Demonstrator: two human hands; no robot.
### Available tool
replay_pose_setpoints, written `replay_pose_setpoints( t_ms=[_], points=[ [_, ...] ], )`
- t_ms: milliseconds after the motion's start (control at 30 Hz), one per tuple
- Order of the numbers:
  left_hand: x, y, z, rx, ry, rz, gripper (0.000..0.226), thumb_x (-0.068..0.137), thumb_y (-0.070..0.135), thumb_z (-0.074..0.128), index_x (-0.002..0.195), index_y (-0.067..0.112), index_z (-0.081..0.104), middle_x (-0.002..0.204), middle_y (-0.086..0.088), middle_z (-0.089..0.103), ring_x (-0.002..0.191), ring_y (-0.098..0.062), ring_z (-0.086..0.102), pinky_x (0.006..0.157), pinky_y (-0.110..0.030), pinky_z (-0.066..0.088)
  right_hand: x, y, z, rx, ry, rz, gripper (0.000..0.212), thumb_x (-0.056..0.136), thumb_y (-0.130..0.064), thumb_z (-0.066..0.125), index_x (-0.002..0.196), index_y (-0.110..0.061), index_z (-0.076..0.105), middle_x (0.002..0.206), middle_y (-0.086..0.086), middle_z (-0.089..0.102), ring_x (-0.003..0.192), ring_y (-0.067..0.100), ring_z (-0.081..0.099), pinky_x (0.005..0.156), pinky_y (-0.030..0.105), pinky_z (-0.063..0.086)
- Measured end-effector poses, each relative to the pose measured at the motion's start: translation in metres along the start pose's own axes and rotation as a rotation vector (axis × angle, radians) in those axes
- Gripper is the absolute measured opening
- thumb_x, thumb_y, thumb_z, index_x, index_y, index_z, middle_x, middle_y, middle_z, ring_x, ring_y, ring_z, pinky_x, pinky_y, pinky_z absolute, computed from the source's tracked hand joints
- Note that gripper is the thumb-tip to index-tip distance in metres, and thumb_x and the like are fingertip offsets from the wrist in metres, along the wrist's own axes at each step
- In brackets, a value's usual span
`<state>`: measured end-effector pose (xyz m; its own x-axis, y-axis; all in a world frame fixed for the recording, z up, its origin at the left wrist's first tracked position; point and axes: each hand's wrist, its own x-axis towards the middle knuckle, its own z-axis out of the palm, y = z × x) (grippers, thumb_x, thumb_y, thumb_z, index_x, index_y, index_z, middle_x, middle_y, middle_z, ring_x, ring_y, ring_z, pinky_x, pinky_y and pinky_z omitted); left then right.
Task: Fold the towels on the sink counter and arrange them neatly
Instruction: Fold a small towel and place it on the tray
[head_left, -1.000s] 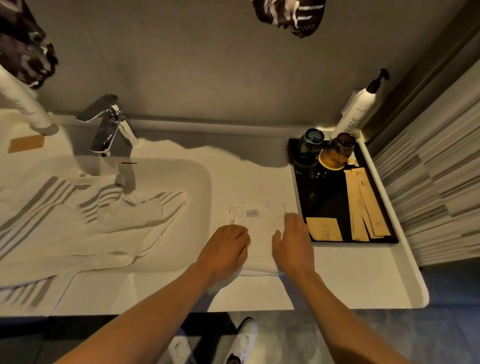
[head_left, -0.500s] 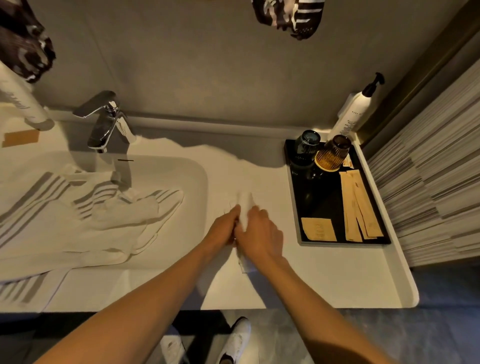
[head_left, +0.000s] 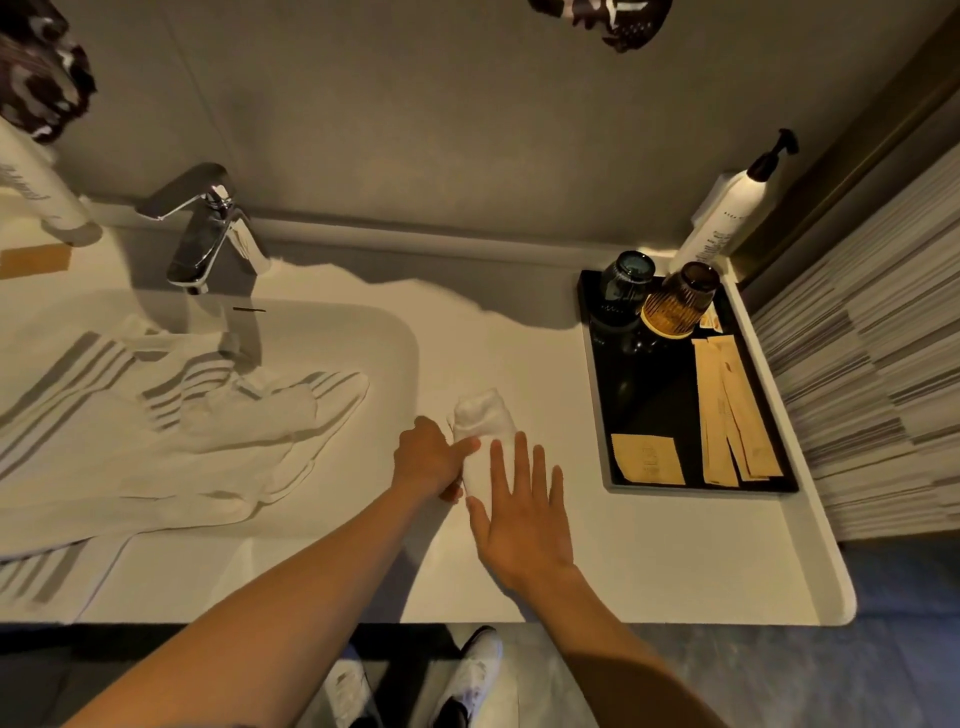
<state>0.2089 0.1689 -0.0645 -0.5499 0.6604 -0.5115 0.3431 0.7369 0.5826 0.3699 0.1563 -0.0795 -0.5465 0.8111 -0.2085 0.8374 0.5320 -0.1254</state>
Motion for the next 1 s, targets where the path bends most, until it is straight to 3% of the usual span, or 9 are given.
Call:
replay_pose_setpoints(
  t_ms=[133, 233, 300, 400, 533, 600, 733, 833, 1000],
  points=[
    [-0.003, 0.014, -0.004, 0.004, -0.013, 0.005, 0.084, 0.086, 0.043, 0.073, 0.142, 0.001, 0.027, 0.137, -0.018, 0.053, 0.121, -0.035, 0.055, 0.09, -0.037, 0.046, 0.006, -0.002, -0.005, -0.04, -0.057, -0.001, 0.073, 0.098, -0.058, 0.013, 0.156, -0.017, -0.002, 0.163, 0.017, -0.005, 0.149, 0.041, 0.004, 0.117, 0.06, 0.011],
    [0.001, 0.021, -0.012, -0.011, -0.059, 0.165, 0.087, 0.08, 0.042, 0.077, 0.145, 0.009, 0.028, 0.142, -0.015, 0.047, 0.124, -0.033, 0.053, 0.092, -0.037, 0.045, 0.007, 0.009, -0.017, 0.01, -0.13, -0.068, 0.072, 0.099, -0.058, 0.014, 0.155, -0.021, -0.01, 0.163, 0.014, -0.013, 0.15, 0.037, -0.002, 0.12, 0.054, 0.006],
    [0.003, 0.027, -0.018, -0.043, -0.082, 0.223, 0.094, 0.077, 0.045, 0.079, 0.148, 0.01, 0.029, 0.145, -0.014, 0.043, 0.129, -0.032, 0.049, 0.098, -0.035, 0.043, 0.01, 0.014, -0.03, 0.088, -0.103, -0.063, 0.069, 0.099, -0.056, 0.024, 0.156, -0.022, 0.003, 0.163, 0.012, 0.006, 0.147, 0.033, 0.015, 0.116, 0.048, 0.02],
    [0.008, 0.032, -0.02, 0.125, -0.091, 0.242, 0.077, 0.085, 0.041, 0.073, 0.143, 0.004, 0.038, 0.141, -0.017, 0.047, 0.127, -0.033, 0.05, 0.095, -0.032, 0.042, 0.006, 0.011, -0.042, 0.271, 0.043, 0.19, 0.062, 0.095, -0.056, 0.041, 0.146, -0.023, 0.03, 0.142, 0.008, 0.043, 0.122, 0.028, 0.048, 0.093, 0.04, 0.044],
    [0.005, 0.036, -0.026, 0.153, -0.187, 0.098, 0.078, 0.085, 0.03, 0.073, 0.144, 0.0, 0.031, 0.141, -0.016, 0.047, 0.127, -0.032, 0.05, 0.091, -0.032, 0.044, 0.003, 0.006, -0.049, 0.688, -0.235, 0.585, 0.059, 0.082, -0.044, 0.067, 0.125, -0.008, 0.046, 0.122, 0.011, 0.058, 0.102, 0.026, 0.057, 0.077, 0.032, 0.048],
    [0.002, 0.034, -0.033, 0.085, -0.284, 0.005, 0.088, 0.08, 0.029, 0.077, 0.146, -0.002, 0.027, 0.137, -0.016, 0.051, 0.122, -0.031, 0.053, 0.082, -0.031, 0.044, 0.006, 0.008, -0.056, 0.807, -0.304, 0.596, 0.051, 0.083, -0.03, 0.07, 0.122, -0.002, 0.054, 0.118, 0.012, 0.063, 0.09, 0.022, 0.057, 0.069, 0.026, 0.045],
    [-0.004, 0.03, -0.055, -0.308, -0.445, -0.089, 0.053, 0.064, 0.026, 0.072, 0.11, 0.002, 0.061, 0.093, -0.014, 0.063, 0.077, -0.027, 0.061, 0.066, -0.035, 0.053, 0.01, 0.038, -0.08, 1.249, -0.211, 0.669, 0.038, 0.077, -0.015, 0.079, 0.109, -0.003, 0.062, 0.113, 0.015, 0.066, 0.095, 0.026, 0.064, 0.077, 0.038, 0.058],
    [-0.009, 0.047, -0.058, -0.516, -0.504, -0.044, 0.037, 0.071, 0.017, 0.072, 0.108, 0.015, 0.067, 0.105, -0.01, 0.069, 0.094, -0.027, 0.066, 0.078, -0.038, 0.059, 0.011, 0.073, -0.106, 1.471, -0.06, 0.674, 0.045, 0.073, -0.011, 0.083, 0.113, -0.008, 0.064, 0.11, 0.013, 0.068, 0.101, 0.029, 0.064, 0.083, 0.043, 0.058],
    [-0.012, 0.125, -0.013, -0.698, -0.467, 0.024, 0.027, 0.087, 0.0, 0.066, 0.111, 0.007, 0.057, 0.112, -0.016, 0.064, 0.098, -0.029, 0.067, 0.076, -0.044, 0.062, 0.042, 0.147, -0.139, 1.541, 0.097, 0.666, 0.042, 0.077, -0.005, 0.076, 0.116, -0.011, 0.062, 0.111, 0.011, 0.068, 0.102, 0.027, 0.065, 0.083, 0.041, 0.058]
  ],
)
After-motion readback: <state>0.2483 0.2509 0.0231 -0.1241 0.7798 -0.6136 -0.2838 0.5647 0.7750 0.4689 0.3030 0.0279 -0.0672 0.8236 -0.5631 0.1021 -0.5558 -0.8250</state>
